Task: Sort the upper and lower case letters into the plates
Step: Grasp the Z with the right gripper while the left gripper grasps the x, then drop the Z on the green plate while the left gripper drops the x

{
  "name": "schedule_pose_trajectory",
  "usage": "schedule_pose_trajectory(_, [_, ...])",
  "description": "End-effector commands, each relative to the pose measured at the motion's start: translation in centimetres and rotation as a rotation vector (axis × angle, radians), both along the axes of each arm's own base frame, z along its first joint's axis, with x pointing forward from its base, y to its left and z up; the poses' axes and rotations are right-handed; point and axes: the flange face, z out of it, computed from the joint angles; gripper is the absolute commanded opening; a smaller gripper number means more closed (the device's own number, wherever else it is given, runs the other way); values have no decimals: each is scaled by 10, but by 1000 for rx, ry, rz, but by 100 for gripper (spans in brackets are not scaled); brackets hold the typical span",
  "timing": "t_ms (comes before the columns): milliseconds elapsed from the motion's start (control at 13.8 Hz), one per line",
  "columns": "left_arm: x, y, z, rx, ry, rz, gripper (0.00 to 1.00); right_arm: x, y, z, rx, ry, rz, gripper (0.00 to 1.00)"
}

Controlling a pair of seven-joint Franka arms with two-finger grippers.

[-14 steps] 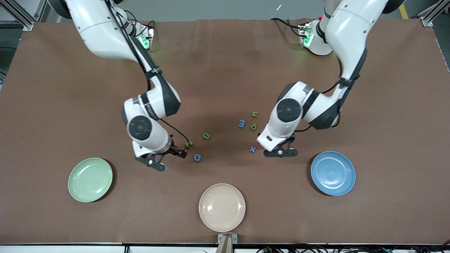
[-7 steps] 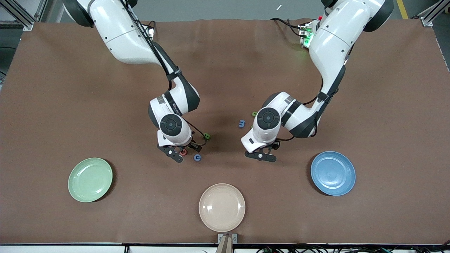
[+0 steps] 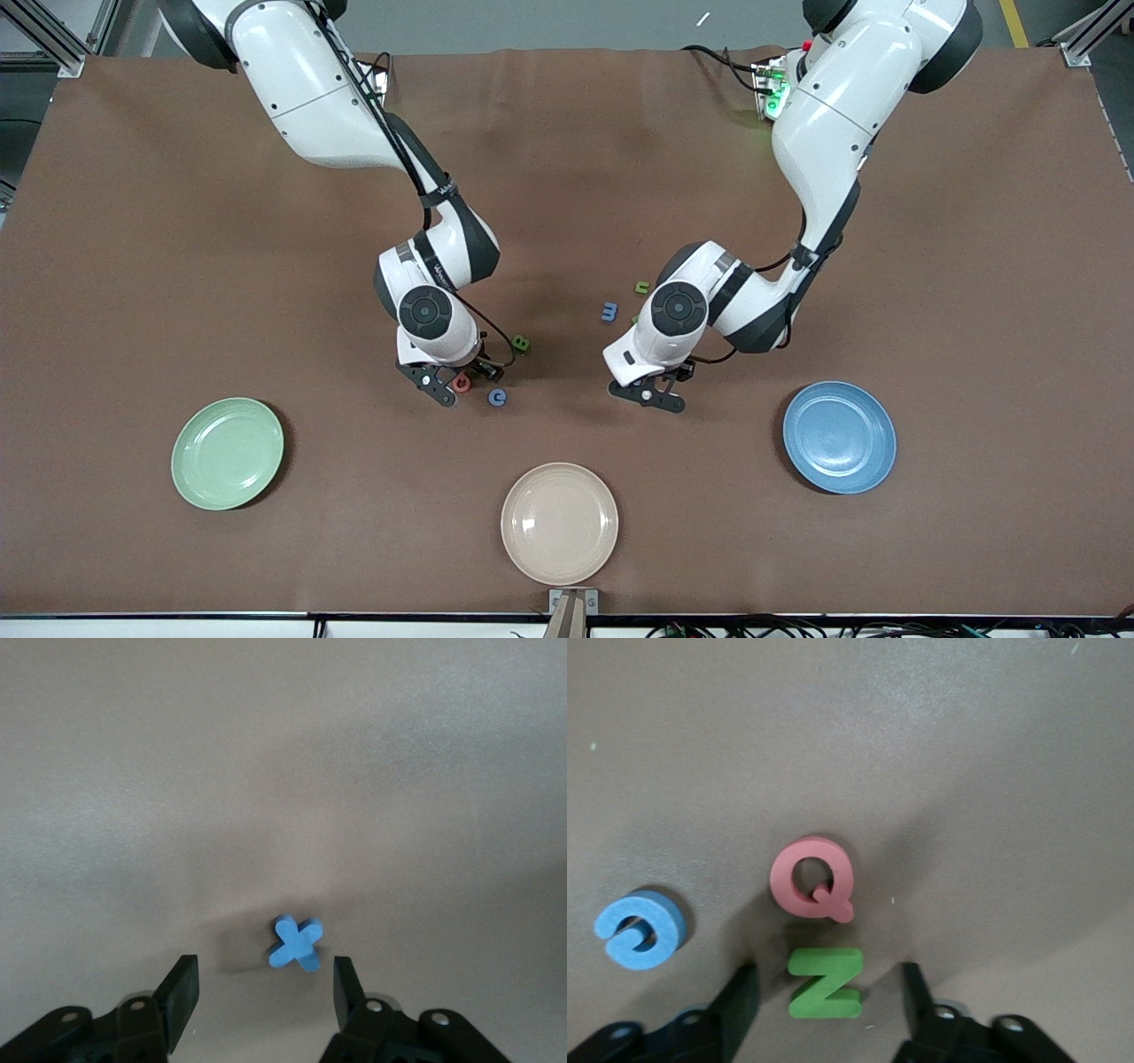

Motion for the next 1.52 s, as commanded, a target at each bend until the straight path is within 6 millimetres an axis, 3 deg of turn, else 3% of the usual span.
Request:
schedule_pose_trajectory(0, [3,-3,-10,-22,-3,-13,64,-6,-2,-1,4,16,-17,25])
schedule_pose_trajectory(145, [2,-4,-15,-27,-5,-13,52,-7,-1,0,3,17,-6,5])
schedule_pose_trajectory(289, [-1,-9,-15,-28,-4,-2,21,-3,-2,7,10,7,5,1])
schedule_pose_trajectory(434, [1,-9,-7,-31,-14,3,1,10,-12,24,25,-17,47,0])
schedule_pose_trajectory(578, [11,1,6,-32,-35,14,0,41,-48,49,29,-36,150,0])
schedule_pose_trajectory(650, [23,18,18,-25,-53,29,0,58,-73,59,32,-47,203,0])
schedule_pose_trajectory(723, [40,48,28,-20,-59,72,0,74,-105,63,19,-62,266,0])
schedule_pose_trajectory(939, [64,108,75,29,-44,150,0,109,-219,63,-104,-76,486,1])
schedule_pose_trajectory(1012, [73,139,88,47,-34,186,1,115,-253,63,-134,-64,581,2])
schedule_pose_trajectory(1228, [90,226,92,90,31,248,3,133,-337,67,-273,-35,904,6])
schedule_pose_trajectory(1301, [96,253,84,88,45,266,5,136,-350,64,-335,-41,984,7])
schedule_pose_trajectory(1373, [100,274,72,85,55,290,8,139,-355,58,-382,-58,1024,15])
schedule_pose_trajectory(1445, [103,296,62,82,66,321,10,141,-359,52,-394,-74,1033,53])
